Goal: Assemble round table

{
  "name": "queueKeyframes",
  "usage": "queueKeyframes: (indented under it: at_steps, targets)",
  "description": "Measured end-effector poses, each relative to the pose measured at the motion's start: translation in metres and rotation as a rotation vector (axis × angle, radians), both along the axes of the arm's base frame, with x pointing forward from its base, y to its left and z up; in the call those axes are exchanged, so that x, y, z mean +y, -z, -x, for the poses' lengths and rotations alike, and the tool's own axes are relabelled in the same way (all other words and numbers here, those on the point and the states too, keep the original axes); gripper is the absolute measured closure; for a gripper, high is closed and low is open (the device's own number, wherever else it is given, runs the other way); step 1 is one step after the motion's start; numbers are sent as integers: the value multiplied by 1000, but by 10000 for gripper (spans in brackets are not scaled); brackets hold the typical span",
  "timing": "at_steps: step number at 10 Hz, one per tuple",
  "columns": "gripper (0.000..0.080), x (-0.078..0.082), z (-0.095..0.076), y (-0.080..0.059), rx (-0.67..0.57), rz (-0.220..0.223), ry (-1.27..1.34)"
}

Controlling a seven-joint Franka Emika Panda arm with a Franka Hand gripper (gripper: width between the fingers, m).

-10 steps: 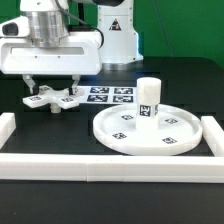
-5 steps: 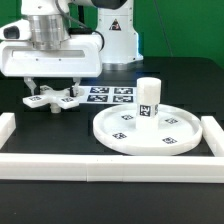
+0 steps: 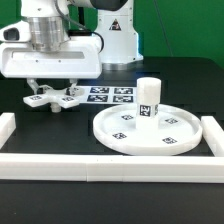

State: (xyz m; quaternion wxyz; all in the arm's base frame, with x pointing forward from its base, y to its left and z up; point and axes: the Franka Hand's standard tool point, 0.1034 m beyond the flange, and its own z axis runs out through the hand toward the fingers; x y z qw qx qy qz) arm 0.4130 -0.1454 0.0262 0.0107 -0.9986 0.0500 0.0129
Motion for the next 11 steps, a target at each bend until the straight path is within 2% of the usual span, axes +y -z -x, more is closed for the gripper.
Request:
queueKeyframes:
  at_steps: [3,4,5,7,9,11]
  targets:
    - [358,-2,1,0,0,1,1]
    - [358,-1,-1,-2,2,-5,4]
    - [358,7,-4,-13,11,-32,23]
    - [358,35,-21,-48,-19,-62,76]
    - [357,71,-39,-74,-8,-95,136]
    - [357,101,-71,-98,-12,-114,193]
